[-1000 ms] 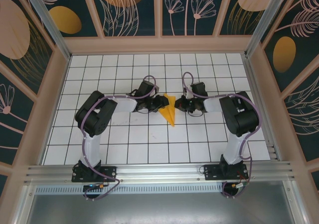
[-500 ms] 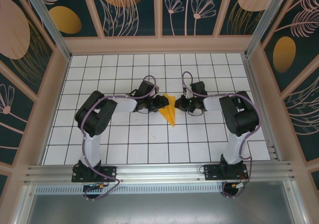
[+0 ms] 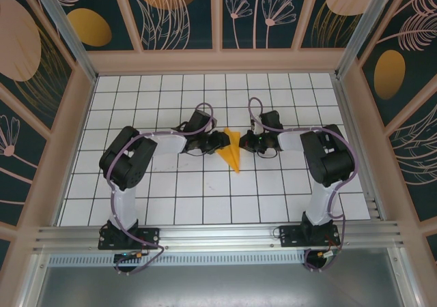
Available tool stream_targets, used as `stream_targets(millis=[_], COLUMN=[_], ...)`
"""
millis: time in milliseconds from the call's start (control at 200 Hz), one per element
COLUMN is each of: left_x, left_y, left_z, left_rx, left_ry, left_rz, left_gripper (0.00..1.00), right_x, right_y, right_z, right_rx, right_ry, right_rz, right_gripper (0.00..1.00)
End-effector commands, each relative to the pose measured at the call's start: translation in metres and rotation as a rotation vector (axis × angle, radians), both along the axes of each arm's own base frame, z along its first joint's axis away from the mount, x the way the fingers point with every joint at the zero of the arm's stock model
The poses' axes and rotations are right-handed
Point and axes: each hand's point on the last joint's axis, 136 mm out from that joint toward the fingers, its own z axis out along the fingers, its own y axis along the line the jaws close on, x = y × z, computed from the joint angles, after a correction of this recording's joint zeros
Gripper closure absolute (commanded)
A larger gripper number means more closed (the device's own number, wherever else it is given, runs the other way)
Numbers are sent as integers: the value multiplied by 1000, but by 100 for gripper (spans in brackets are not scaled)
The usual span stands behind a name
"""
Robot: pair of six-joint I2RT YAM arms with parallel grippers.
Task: Fold a paper plane with a square sheet of paper (fold left side to right side)
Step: Fourth fold the wing at the center of the table.
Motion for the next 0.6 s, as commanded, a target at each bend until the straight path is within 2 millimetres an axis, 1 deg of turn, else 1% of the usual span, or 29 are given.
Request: stream_targets(millis=[0,85,320,596], left_x=[3,3,8,7], left_y=[-3,-9,-27,-37], left_z=[20,22,27,10], left_rx=[0,-29,-91,-105], left_ry=[-42,-37,-34,9], left_rz=[-23,-40,-88,-119], left_gripper=[64,68,71,71], right_x=[-13,-13,-13,-14], right_y=[-8,-8,-8,-7], right_z=[-29,-29,-30,-30], right_rx=[-98,-98,-99,-101], right_ry=[62,62,62,65], right_rz=[1,0,1,2], right_gripper=[98,98,98,98])
